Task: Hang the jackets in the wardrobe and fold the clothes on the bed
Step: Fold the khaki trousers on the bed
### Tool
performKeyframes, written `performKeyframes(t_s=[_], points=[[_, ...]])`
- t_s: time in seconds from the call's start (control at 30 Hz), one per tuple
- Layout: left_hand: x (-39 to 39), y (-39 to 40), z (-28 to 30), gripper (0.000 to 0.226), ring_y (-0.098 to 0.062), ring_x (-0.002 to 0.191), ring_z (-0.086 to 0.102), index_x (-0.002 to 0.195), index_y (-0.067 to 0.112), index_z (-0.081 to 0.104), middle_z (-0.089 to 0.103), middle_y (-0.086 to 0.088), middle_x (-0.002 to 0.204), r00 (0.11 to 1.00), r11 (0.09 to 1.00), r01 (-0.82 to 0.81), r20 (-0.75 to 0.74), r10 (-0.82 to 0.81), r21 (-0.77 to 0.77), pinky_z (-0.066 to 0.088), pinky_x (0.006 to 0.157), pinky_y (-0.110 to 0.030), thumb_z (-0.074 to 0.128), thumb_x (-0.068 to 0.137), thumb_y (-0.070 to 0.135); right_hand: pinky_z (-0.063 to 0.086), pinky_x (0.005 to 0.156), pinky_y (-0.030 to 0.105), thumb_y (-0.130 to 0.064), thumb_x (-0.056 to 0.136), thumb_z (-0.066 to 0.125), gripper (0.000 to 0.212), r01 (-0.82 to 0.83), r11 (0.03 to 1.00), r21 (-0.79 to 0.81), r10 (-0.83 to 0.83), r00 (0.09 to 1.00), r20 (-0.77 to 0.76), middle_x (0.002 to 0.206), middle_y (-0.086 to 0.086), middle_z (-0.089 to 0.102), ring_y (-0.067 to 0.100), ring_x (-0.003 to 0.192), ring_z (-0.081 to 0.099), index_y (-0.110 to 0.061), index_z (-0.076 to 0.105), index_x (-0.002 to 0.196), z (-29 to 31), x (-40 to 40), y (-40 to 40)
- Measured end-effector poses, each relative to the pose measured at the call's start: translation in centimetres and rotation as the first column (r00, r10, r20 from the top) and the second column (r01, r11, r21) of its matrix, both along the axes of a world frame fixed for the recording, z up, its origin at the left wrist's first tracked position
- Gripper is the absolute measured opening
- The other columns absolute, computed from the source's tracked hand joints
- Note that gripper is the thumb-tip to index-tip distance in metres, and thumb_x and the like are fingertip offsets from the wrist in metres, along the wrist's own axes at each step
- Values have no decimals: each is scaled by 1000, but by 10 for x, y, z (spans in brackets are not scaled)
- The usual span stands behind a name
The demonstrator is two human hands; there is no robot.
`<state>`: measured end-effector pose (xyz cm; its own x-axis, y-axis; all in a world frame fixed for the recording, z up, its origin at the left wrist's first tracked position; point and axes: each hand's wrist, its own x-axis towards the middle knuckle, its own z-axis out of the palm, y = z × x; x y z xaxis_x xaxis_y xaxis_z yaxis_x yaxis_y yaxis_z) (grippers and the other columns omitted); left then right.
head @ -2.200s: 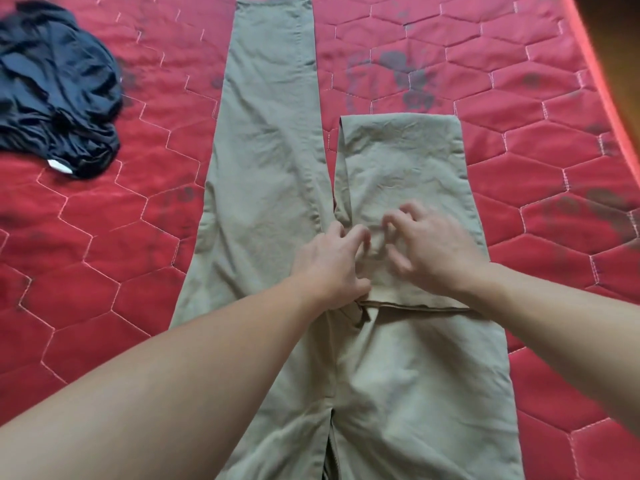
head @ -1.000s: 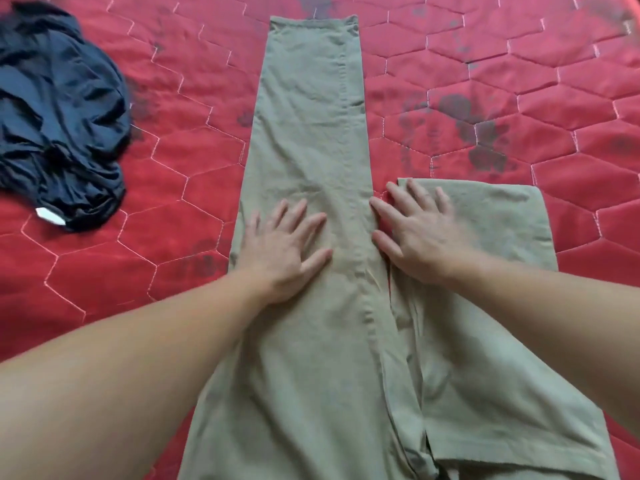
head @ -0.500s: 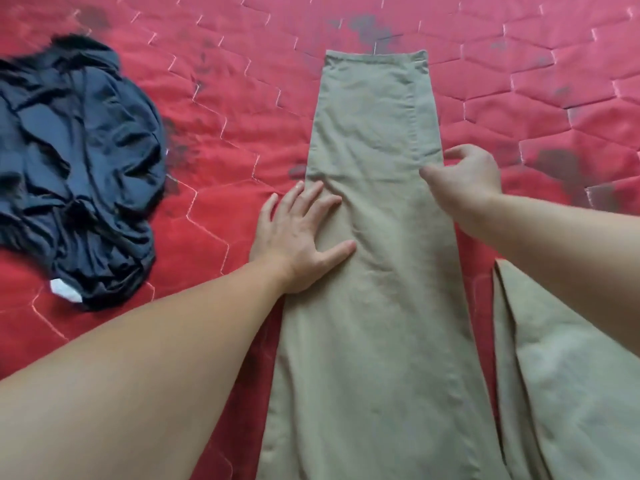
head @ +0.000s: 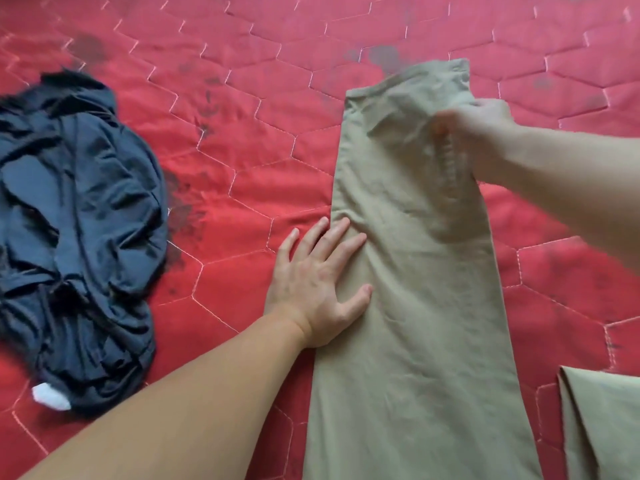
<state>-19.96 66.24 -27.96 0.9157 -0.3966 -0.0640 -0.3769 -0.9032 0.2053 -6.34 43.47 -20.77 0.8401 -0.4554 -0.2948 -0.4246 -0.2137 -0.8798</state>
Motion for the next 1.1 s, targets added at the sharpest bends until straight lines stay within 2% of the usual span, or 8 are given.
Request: performKeyframes(t_s=[0.27, 0.47, 0.57, 0.67, 0.77, 0.87, 1.0, 1.1], points=[[1, -1, -4, 76, -10, 148, 11, 146, 41, 31, 21, 12, 159, 999, 995, 2, 46, 3, -97, 5, 119, -41, 24, 75, 67, 39, 44, 25, -34, 59, 57, 16, -232, 935, -269, 304, 914, 270, 61, -10, 49, 3, 54, 47, -18, 53, 60, 34, -95, 37], [-47, 27, -7, 64, -28, 143, 29, 141, 15, 47, 37, -10, 153, 997, 990, -44, 61, 53, -136, 18, 116, -47, 54, 86, 47, 51, 84, 35, -8, 61, 77, 23, -533, 693, -485, 613, 790, 7, 98, 11, 71, 26, 94, 66, -12, 76, 84, 2, -232, 1], [-100, 47, -3, 61, -16, 148, 14, 148, 35, 34, 23, 3, 160, 994, 992, -105, 25, 107, -69, 6, 119, -43, 36, 90, 54, 36, 98, 13, 1, 71, 81, 22, -429, 797, -425, 475, 880, 4, 132, 9, 54, 18, 120, 53, -11, 78, 90, -20, -291, 0], [-162, 51, 10, 50, -12, 147, 13, 138, 45, 45, 28, 7, 158, 976, 954, -206, -111, 186, -216, 2, 118, -40, 32, 91, 55, 31, 105, 14, 1, 77, 77, 23, -267, 882, -388, 296, 955, 16, 146, 5, 39, 13, 129, 42, -14, 77, 94, -28, -331, 4], [-207, 37, 31, 51, -18, 134, 38, 110, 35, 70, 56, 5, 134, 926, 840, -364, -253, 280, -402, 23, 113, -38, 31, 87, 57, 45, 89, 17, 2, 75, 77, 22, -189, 959, -212, 208, 975, 74, 115, 10, 64, 16, 103, 60, -17, 75, 84, -14, -358, 14], [-224, 15, 57, 41, -19, 108, 57, 107, 22, 65, 64, 7, 98, 802, 650, -573, -505, 318, -500, 41, 89, -32, 52, 89, 57, 47, 73, 14, 3, 79, 69, 28, -198, 969, -149, 208, 976, 57, 87, 2, 72, 9, 81, 63, -25, 72, 77, 7, -380, 22], [-238, 3, 73, 56, -20, 100, 56, 129, 20, 46, 55, 5, 107, 655, 541, -737, -626, 424, -405, 45, 86, -33, 61, 86, 53, 45, 64, 8, 0, 79, 68, 25, -226, 967, -115, 233, 971, 53, 79, -10, 69, -4, 68, 61, -25, 73, 78, 38, -402, 20], [-253, 2, 80, 63, -24, 114, 56, 129, 16, 51, 57, -3, 126, 432, 391, -876, -816, 383, -281, 46, 93, -37, 52, 87, 62, 52, 59, 25, 2, 84, 66, 21, -208, 931, 300, 228, 973, -32, 75, 0, 68, 13, 62, 62, -19, 70, 78, 49, -424, 24]])
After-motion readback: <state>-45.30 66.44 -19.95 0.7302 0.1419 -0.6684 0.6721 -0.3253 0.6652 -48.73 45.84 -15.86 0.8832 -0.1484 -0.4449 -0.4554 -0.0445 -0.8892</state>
